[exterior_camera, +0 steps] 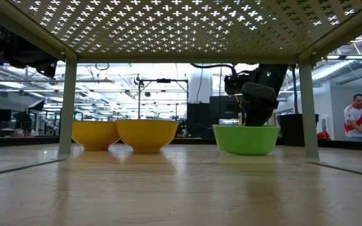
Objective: Pick & Place Mini bowls
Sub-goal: Stack the green bowl on the green bowl on the shelf
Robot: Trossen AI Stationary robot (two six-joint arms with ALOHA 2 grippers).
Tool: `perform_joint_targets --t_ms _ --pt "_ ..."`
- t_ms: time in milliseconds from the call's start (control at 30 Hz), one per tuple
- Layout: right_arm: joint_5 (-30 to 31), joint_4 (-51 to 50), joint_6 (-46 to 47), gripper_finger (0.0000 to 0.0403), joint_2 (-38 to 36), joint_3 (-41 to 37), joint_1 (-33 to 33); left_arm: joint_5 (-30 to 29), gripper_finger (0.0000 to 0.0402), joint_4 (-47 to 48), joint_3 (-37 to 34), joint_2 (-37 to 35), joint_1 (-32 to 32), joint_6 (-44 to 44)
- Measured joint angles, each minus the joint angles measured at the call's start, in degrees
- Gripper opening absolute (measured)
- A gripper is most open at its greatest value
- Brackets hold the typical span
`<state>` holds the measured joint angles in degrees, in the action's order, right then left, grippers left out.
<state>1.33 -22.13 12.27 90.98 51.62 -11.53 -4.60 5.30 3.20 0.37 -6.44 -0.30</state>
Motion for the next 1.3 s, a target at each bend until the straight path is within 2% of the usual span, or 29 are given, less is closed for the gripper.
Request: perform_joint_targets --t_ms 1300 --pt "0.06 0.99 -1.44 0.0001 -18.97 0.00 -0.02 0.02 0.0037 -0.02 0.00 0.02 -0.01 0.00"
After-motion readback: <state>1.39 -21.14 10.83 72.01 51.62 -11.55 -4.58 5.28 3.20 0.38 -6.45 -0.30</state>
